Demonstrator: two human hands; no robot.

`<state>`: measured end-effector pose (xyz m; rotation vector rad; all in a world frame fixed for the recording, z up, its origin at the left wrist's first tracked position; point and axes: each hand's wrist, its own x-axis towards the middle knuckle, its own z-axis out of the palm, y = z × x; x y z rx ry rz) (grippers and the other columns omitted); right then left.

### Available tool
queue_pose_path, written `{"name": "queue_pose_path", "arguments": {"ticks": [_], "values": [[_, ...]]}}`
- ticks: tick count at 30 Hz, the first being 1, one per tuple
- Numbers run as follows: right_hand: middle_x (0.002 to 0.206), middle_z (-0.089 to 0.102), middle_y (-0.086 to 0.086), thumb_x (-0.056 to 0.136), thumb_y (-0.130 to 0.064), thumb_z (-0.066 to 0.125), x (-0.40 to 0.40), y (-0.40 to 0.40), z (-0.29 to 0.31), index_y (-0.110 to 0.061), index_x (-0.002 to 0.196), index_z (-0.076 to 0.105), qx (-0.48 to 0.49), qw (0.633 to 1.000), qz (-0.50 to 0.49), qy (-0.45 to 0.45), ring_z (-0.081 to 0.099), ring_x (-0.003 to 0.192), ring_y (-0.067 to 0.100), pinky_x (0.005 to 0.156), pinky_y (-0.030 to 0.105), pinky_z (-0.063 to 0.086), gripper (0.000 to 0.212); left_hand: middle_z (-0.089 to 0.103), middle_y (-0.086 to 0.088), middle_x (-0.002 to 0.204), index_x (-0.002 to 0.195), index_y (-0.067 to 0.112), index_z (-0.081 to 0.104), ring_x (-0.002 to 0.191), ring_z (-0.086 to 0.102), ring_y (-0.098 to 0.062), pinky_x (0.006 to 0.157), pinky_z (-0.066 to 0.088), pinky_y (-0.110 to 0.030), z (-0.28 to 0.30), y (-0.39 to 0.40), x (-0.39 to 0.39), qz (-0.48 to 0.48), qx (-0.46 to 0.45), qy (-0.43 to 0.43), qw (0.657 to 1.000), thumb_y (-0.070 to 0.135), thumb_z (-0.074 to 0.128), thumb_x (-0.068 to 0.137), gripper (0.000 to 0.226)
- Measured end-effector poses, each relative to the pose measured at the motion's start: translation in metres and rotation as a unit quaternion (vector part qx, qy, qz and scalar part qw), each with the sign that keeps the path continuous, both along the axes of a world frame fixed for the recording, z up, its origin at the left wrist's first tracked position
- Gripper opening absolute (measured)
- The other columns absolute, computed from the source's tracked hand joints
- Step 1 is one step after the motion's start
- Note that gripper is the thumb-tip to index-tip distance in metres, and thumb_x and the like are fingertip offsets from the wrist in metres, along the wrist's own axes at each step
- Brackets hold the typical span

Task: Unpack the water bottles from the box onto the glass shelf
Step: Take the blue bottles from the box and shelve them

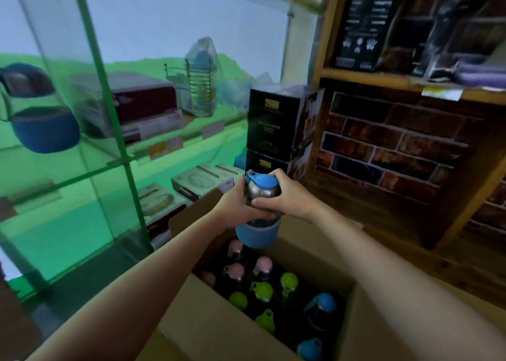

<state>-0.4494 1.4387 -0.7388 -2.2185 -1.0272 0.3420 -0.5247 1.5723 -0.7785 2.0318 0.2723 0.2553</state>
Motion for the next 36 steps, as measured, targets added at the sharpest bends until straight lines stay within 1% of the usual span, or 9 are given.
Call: {"name": "queue_pose_path", "arguments": {"ticks": [5, 9, 14, 18, 22, 26, 29, 33, 36], "values": [[0.113, 0.057, 0.001, 0.072, -0.048, 0.076, -0.026, 0.026, 0.051, -0.016, 0.114, 0.044, 0.034, 0.999, 0.033, -0.019, 0.057, 0.103, 0.019, 0.081, 0.032, 0.048, 0.062, 0.054, 0.011, 0.106, 0.12, 0.025, 0.04, 0.1, 0.055, -0.013, 0.083, 0.045, -0.027, 0.05, 0.023, -0.036, 0.058, 0.004, -0.042, 0.997, 0.028, 0.085, 0.064, 0.072], [0.108, 0.058, 0.0, 0.072, -0.048, 0.075, -0.051, 0.052, 0.086, -0.015, 0.111, 0.045, 0.056, 0.995, 0.076, -0.04, 0.056, 0.098, 0.016, 0.076, 0.028, 0.045, 0.059, 0.055, 0.005, 0.125, 0.139, 0.027, 0.034, 0.113, 0.057, -0.017, 0.096, 0.05, -0.04, 0.083, 0.046, -0.073, 0.11, 0.005, -0.059, 0.992, 0.051, 0.085, 0.042, 0.112], [0.106, 0.059, 0.002, 0.072, -0.053, 0.072, -0.086, 0.084, 0.122, -0.015, 0.107, 0.046, 0.077, 0.986, 0.11, -0.094, 0.058, 0.095, 0.019, 0.075, 0.032, 0.046, 0.058, 0.065, 0.009, 0.106, 0.109, 0.032, 0.051, 0.1, 0.063, -0.011, 0.093, 0.052, -0.036, 0.122, 0.071, -0.117, 0.137, 0.002, -0.091, 0.986, 0.042, 0.087, 0.044, 0.075], [0.115, 0.062, 0.003, 0.07, -0.056, 0.072, -0.114, 0.114, 0.144, -0.015, 0.12, 0.049, 0.099, 0.978, 0.142, -0.119, 0.059, 0.103, 0.022, 0.087, 0.042, 0.052, 0.068, 0.066, 0.01, 0.102, 0.109, 0.029, 0.052, 0.096, 0.065, -0.009, 0.084, 0.053, -0.025, 0.148, 0.092, -0.155, 0.157, -0.009, -0.101, 0.982, 0.03, 0.088, 0.051, 0.069], [0.117, 0.059, 0.0, 0.074, -0.054, 0.07, -0.139, 0.147, 0.161, -0.015, 0.126, 0.048, 0.114, 0.966, 0.181, -0.146, 0.054, 0.098, 0.015, 0.075, 0.026, 0.042, 0.069, 0.063, 0.017, 0.094, 0.097, 0.036, 0.049, 0.084, 0.062, 0.002, 0.071, 0.05, -0.011, 0.165, 0.115, -0.187, 0.185, 0.004, -0.13, 0.974, 0.009, 0.082, 0.067, 0.052], [0.115, 0.06, 0.005, 0.076, -0.053, 0.068, -0.155, 0.184, 0.166, -0.012, 0.12, 0.051, 0.117, 0.961, 0.204, -0.147, 0.054, 0.098, 0.019, 0.074, 0.028, 0.041, 0.063, 0.063, 0.009, 0.1, 0.101, 0.031, 0.05, 0.094, 0.062, -0.011, 0.082, 0.05, -0.024, 0.173, 0.139, -0.209, 0.234, 0.0, -0.126, 0.964, 0.021, 0.086, 0.061, 0.055], [0.117, 0.06, 0.007, 0.079, -0.05, 0.068, -0.159, 0.208, 0.164, -0.011, 0.12, 0.049, 0.108, 0.961, 0.213, -0.137, 0.053, 0.096, 0.019, 0.077, 0.029, 0.041, 0.06, 0.065, 0.0, 0.112, 0.113, 0.027, 0.051, 0.104, 0.063, -0.019, 0.093, 0.051, -0.038, 0.169, 0.152, -0.212, 0.28, -0.003, -0.119, 0.953, 0.045, 0.083, 0.04, 0.082], [0.121, 0.059, 0.009, 0.081, -0.046, 0.067, -0.16, 0.234, 0.154, -0.01, 0.125, 0.046, 0.089, 0.961, 0.217, -0.144, 0.055, 0.102, 0.023, 0.08, 0.03, 0.042, 0.06, 0.06, -0.004, 0.125, 0.132, 0.024, 0.042, 0.11, 0.06, -0.026, 0.095, 0.05, -0.048, 0.155, 0.172, -0.205, 0.341, -0.005, -0.102, 0.934, 0.055, 0.077, 0.033, 0.11], [0.122, 0.059, 0.011, 0.082, -0.042, 0.067, -0.158, 0.25, 0.15, -0.01, 0.126, 0.046, 0.097, 0.962, 0.207, -0.149, 0.055, 0.109, 0.026, 0.081, 0.029, 0.04, 0.058, 0.061, -0.005, 0.116, 0.117, 0.022, 0.046, 0.105, 0.06, -0.027, 0.094, 0.05, -0.047, 0.153, 0.173, -0.198, 0.379, -0.01, -0.109, 0.919, 0.055, 0.068, 0.032, 0.094]]}}
